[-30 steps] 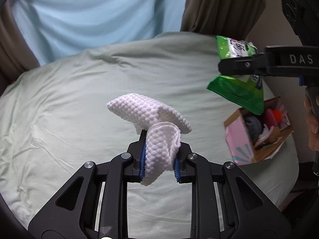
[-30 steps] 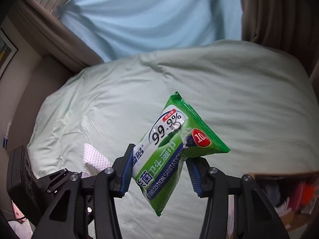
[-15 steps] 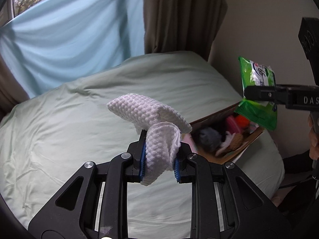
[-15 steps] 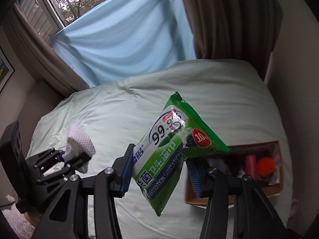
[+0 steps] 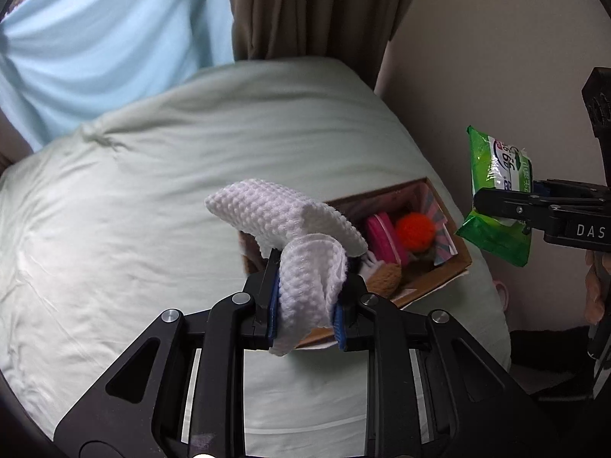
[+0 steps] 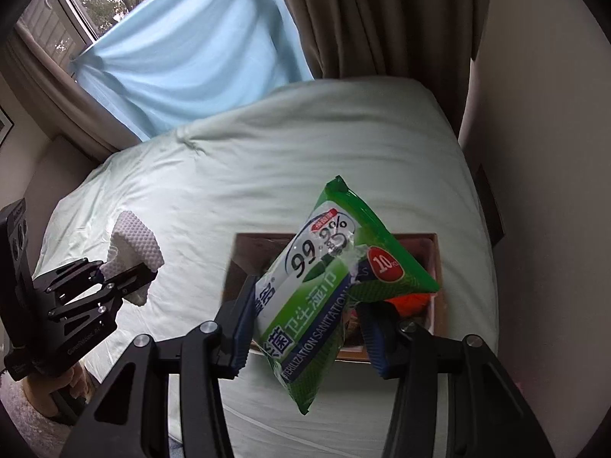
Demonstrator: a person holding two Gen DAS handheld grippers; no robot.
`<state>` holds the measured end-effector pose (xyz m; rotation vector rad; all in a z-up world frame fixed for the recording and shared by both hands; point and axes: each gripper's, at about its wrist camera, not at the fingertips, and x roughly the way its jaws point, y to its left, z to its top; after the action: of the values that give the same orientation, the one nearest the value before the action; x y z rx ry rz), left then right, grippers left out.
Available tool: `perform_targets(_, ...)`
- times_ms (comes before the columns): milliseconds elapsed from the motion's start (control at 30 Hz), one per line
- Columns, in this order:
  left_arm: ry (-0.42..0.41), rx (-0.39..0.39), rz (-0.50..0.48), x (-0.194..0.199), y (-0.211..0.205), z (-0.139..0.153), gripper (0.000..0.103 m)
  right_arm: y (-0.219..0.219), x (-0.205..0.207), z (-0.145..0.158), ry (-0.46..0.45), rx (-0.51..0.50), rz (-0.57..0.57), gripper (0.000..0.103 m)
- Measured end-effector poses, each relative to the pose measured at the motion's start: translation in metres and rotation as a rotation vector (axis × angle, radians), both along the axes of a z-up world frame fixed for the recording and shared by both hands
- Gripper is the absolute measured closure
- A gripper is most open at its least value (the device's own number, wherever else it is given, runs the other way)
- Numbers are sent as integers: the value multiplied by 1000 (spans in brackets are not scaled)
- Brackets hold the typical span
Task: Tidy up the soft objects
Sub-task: 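Carry the white cloth with the left tool while the right tool carries the green packet to the box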
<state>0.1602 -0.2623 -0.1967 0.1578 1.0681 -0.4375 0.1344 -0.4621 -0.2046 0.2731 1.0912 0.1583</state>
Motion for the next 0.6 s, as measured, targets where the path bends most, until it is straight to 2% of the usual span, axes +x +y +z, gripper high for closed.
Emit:
perform_targets(267,145,70,49,20,-25,-79,84,-21,30,-63,96,57,62,58)
perform_targets(400,237,101,75,28,-26,-114,84,-12,50,-96,158,127,82,58)
perform_targets(600,308,171,64,32,-32,-154,84,11,74,-134,218,161,137,58)
